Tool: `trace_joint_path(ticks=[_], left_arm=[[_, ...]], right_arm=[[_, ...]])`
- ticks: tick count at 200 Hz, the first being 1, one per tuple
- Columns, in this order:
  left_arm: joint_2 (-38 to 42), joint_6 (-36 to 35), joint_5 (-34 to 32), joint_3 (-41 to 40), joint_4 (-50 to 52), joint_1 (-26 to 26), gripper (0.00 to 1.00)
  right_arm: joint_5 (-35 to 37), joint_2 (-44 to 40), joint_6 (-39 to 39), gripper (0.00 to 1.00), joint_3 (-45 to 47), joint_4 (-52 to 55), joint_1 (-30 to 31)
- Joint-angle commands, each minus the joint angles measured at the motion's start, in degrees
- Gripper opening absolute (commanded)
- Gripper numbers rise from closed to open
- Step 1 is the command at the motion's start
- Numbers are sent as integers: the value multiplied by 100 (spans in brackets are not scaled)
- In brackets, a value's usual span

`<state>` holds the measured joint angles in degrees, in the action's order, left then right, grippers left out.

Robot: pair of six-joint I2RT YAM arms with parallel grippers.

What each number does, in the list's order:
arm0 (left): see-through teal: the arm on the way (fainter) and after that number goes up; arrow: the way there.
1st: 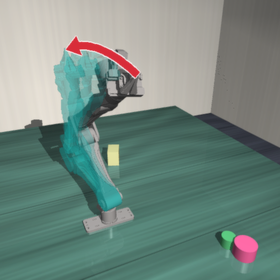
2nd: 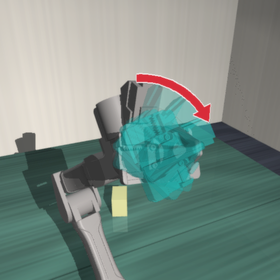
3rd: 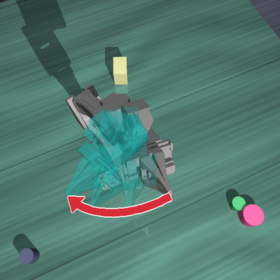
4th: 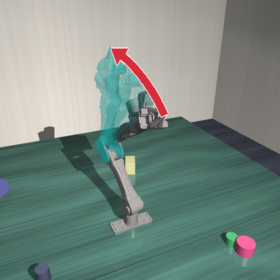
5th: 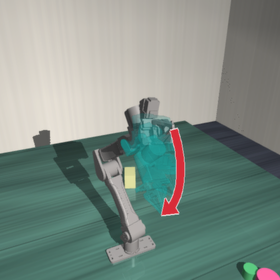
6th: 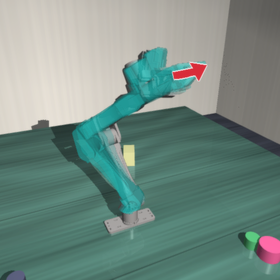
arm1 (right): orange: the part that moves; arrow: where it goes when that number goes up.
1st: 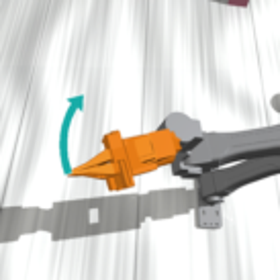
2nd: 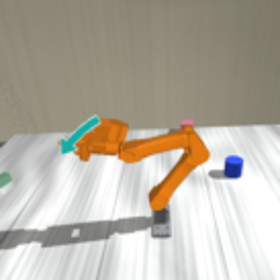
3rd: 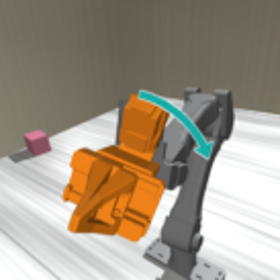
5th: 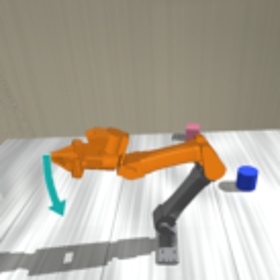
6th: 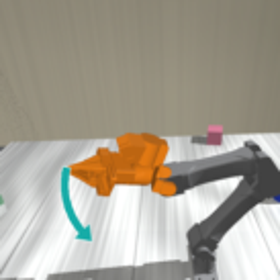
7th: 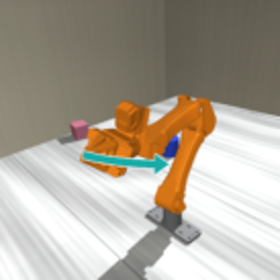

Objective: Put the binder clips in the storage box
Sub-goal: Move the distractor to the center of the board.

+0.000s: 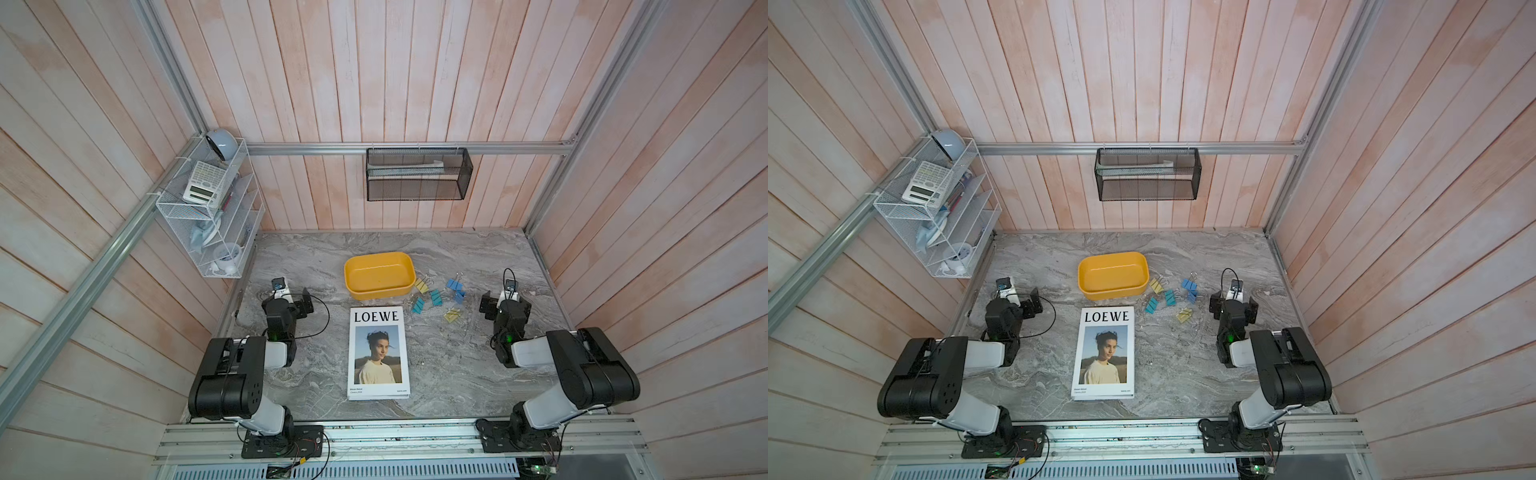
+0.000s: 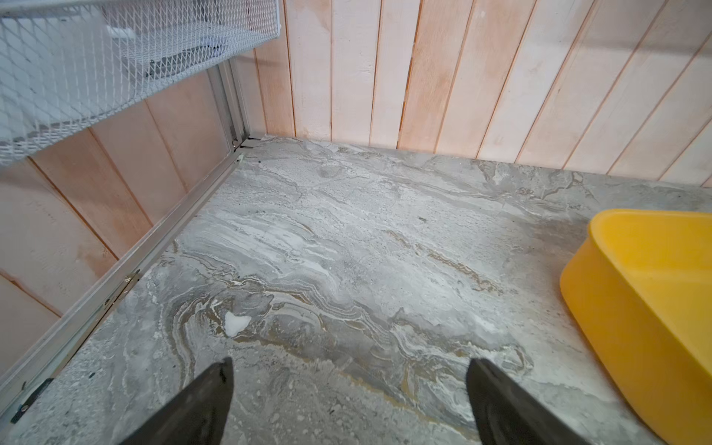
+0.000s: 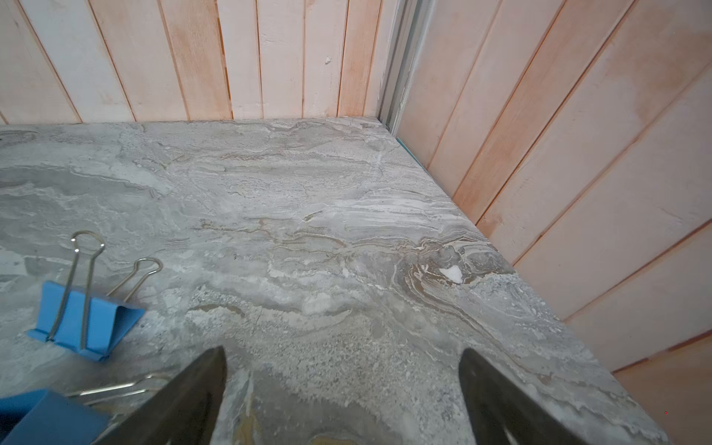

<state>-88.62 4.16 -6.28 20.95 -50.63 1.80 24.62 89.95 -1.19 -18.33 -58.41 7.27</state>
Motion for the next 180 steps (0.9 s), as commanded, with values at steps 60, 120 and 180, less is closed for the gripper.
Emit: trace_joint_path(ticks=[60,120,180], left_arm=[[-68,57,-56,109,-138,-22,100],[825,-38,-117,313,940,-89,100],[2959,1181,-1606,2348,5344,-3503,100]], right_arm=[[118,67,67,98,-92,-135,39],[383,-523,-41,98,-449,1038,4],[-44,-2084,-1318,98,-3158,6510,376]])
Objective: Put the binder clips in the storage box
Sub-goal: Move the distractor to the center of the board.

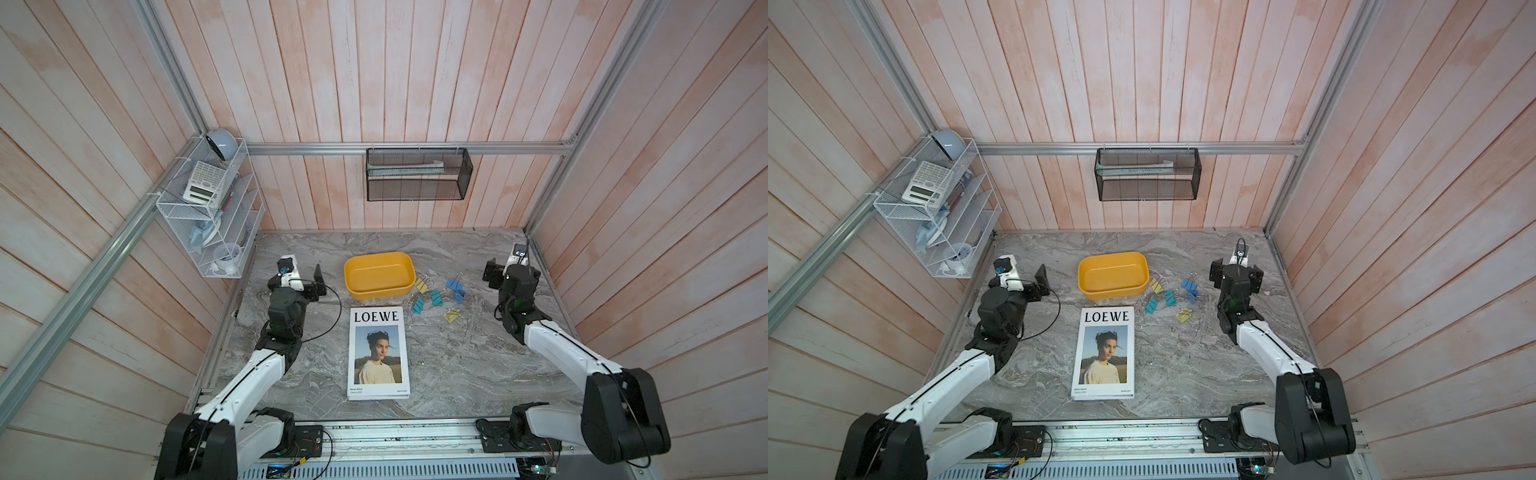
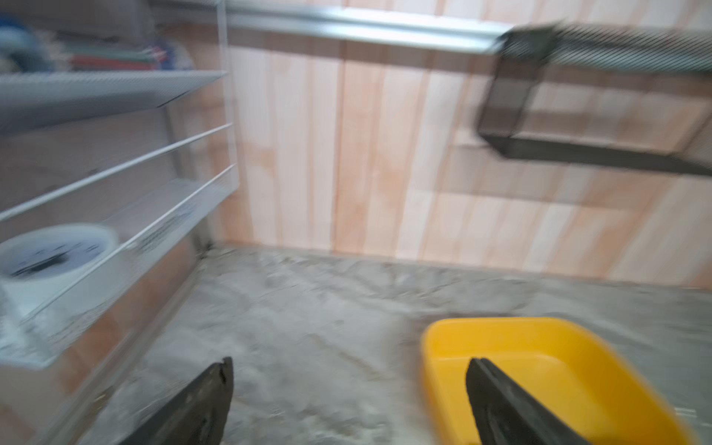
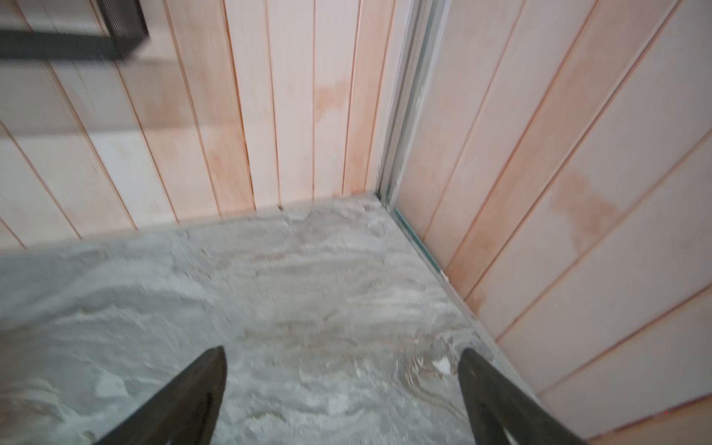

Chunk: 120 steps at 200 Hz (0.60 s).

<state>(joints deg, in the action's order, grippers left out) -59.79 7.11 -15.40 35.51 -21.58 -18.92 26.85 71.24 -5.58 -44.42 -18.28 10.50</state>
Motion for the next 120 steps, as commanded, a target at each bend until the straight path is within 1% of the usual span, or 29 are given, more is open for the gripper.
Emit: trace_joint_path(ticks=[1,8,19,28,36,45,59,68,82,92,106,120], left_arm=[[48,926,-702,930,2470,-1527,100],[-185,1154,-841,1194,2871,-2193,100],[-805,1442,-1283,1683,3425,-3310,100],[-1477,1661,-1416,2203,3981,-4010,100],[-2081,2029,-1414,2679,4497,-4347,100],[-2616,2374,-1047,3016,4752,-4570,100],[-3161,2821,-683,3216,4626,-4882,100],[-3510,2957,-416,3368,4543,-5052,100],[-4049,3159,-546,3743,4789,-5343,100],[-4397,3350,-443,3873,4844,-5445,100],[-4640,3747,-402,3743,4909,-5456,100],[-4550,4030,-345,3317,4641,-5447,100]], right_arm=[[-281,-219,-898,98,-553,2532,55],[-335,-241,-1007,98,-601,2775,58],[-369,-251,-1184,98,-629,3066,57],[-433,-255,-1237,98,-599,3200,57],[-454,-259,-1299,98,-588,3319,57],[-572,-268,-1289,98,-590,3438,56],[-656,-327,-1269,98,-566,3533,65],[-698,-384,-1234,98,-526,3520,66],[-718,-440,-1201,98,-515,3525,69],[-798,-462,-1207,98,-513,3517,63],[-922,-458,-1208,98,-521,3507,72],[-1023,-436,-1178,98,-551,3514,66]])
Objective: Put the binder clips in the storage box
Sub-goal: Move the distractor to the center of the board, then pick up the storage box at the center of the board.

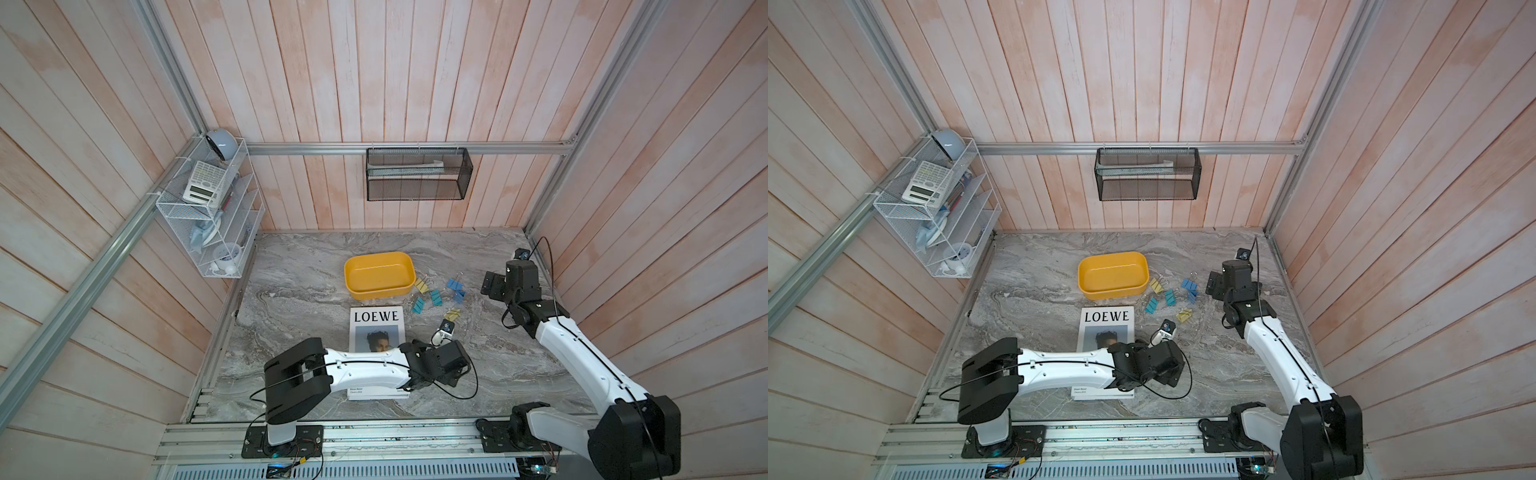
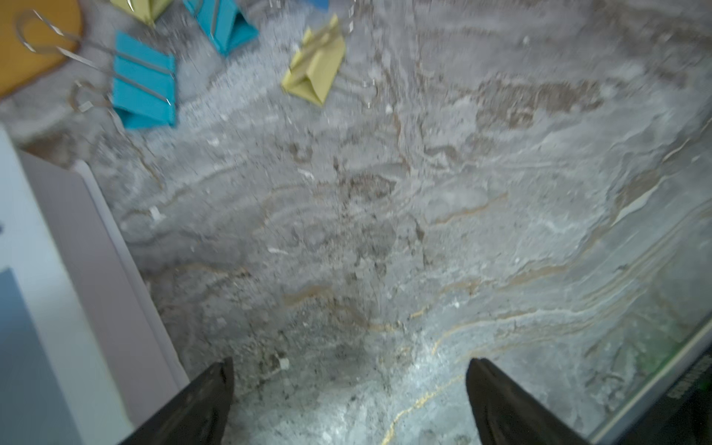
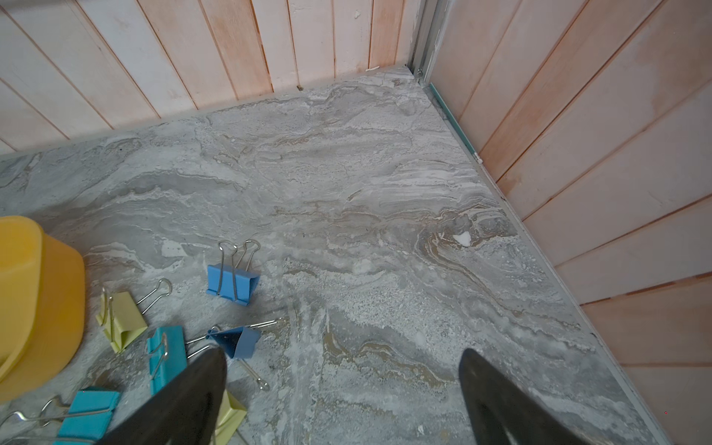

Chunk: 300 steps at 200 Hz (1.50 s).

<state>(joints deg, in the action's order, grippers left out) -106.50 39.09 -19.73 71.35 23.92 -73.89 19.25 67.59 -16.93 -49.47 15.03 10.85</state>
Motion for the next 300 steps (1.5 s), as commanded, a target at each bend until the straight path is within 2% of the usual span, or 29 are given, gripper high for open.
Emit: trace_joint_path(ticks=[1,31,52,70,84,109,135,157,181,210,261,275,300], left_arm=[[134,848,94,-300,71,50,100],[448,1310,-27,-1098,34,266,100],[1076,1636,45,-2178,-412,771,100],[1797,1698,-84,-2839,-295,1206,100],[2356,1677,-119,-3285,-208,1675,100],[3204,1445,-169,-3801,-214,2967,100],[3328,954,2,-3944,-402,4285,100],[3153,539,101,-3749,-343,4933,100],[3389,399,518,-3496,-536,4905,100],[3594,198,697,-2982,-783,4870,100],[1848,-259,1077,-1399,-1318,5522,100],[1325,-305,1424,-959,-1406,5690,100],[660,-439,1719,-301,-1294,5745,98]], right_arm=[[-272,-71,-41,98,-46,184,31],[-416,-19,-40,98,-45,98,31],[-531,26,-112,98,-61,8,86],[-644,109,-83,98,-66,-128,253],[-652,337,-29,98,-182,-132,471],[-779,910,-70,98,-469,-161,832],[-962,1510,-153,98,-900,-157,1112],[-1086,1967,-35,98,-1438,77,1335],[-1336,2379,32,98,-1899,194,1419],[-1695,3000,68,98,-2550,405,1421],[-1936,4162,146,95,-3873,962,1479],[-1881,4353,170,95,-4066,989,1490],[-1842,4763,211,93,-4502,1211,1499]])
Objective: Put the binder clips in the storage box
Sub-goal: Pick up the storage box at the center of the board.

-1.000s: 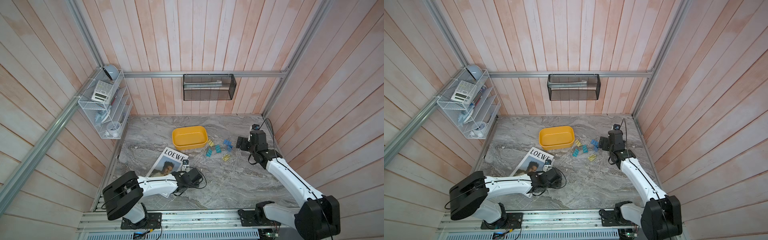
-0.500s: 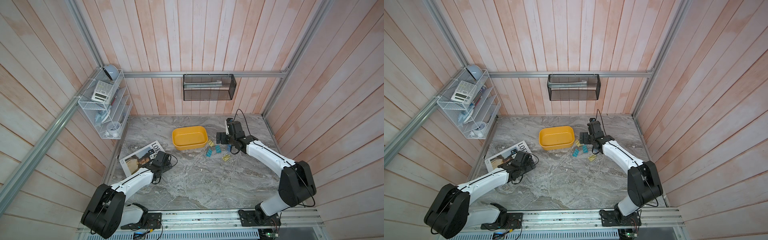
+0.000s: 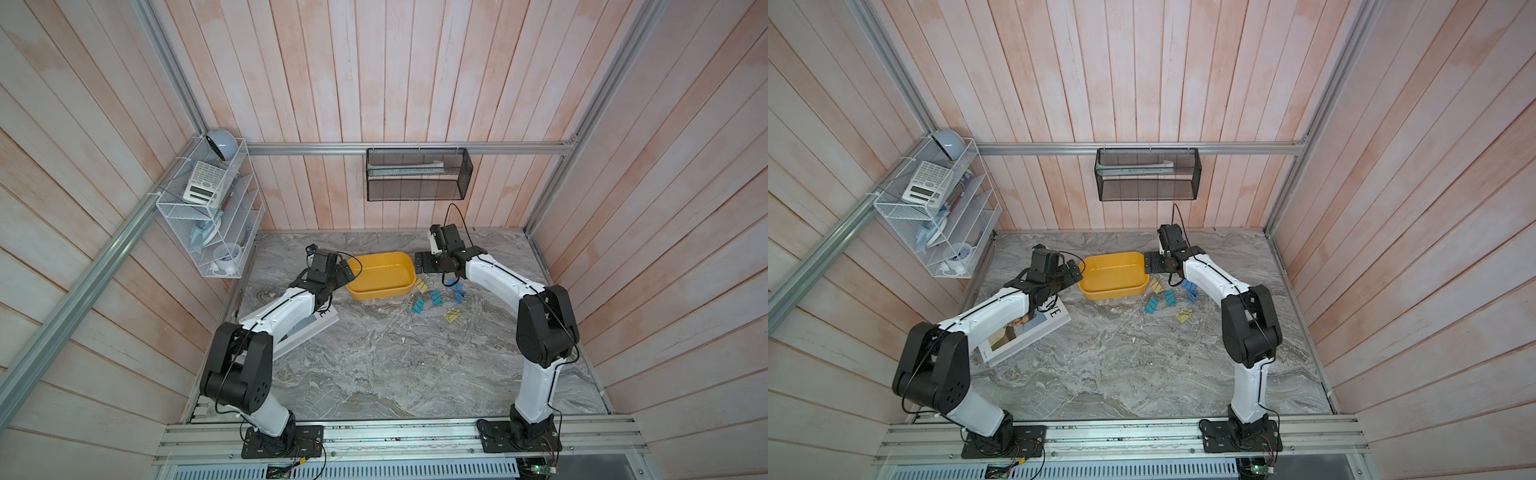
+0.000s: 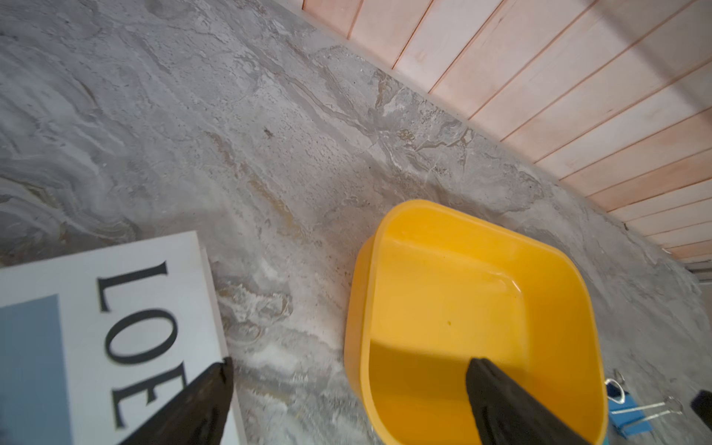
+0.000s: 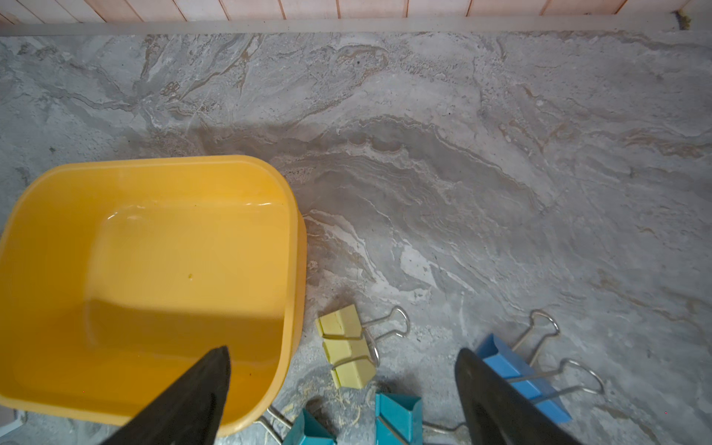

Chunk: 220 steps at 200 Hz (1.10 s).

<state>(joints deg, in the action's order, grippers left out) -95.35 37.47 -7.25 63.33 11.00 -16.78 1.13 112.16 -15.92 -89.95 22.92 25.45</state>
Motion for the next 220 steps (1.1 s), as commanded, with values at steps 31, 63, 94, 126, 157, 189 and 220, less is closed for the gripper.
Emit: trace_joint_path(ticks=[31,63,94,126,157,189,220], left_arm=[[-1014,-515,700,1045,310,34,92],[-1407,-551,1097,1203,393,34,65],[-1600,-565,1113,1138,355,34,52],[-1709,-658,1055,1204,389,33,45],[-1826,-773,1083,1350,460,34,34],[-1914,-861,1009,1401,409,39,25],[-1909,-898,1058,1402,351,34,22]], right_arm=[[36,767,176,91,-934,626,65],[-35,1095,180,85,-1242,785,82],[-75,1381,160,78,-1466,872,159],[-113,1566,135,67,-1657,965,248],[-192,1686,91,51,-1709,961,276],[-151,1651,88,35,-1699,887,276],[-252,1747,68,21,-1930,1020,276]])
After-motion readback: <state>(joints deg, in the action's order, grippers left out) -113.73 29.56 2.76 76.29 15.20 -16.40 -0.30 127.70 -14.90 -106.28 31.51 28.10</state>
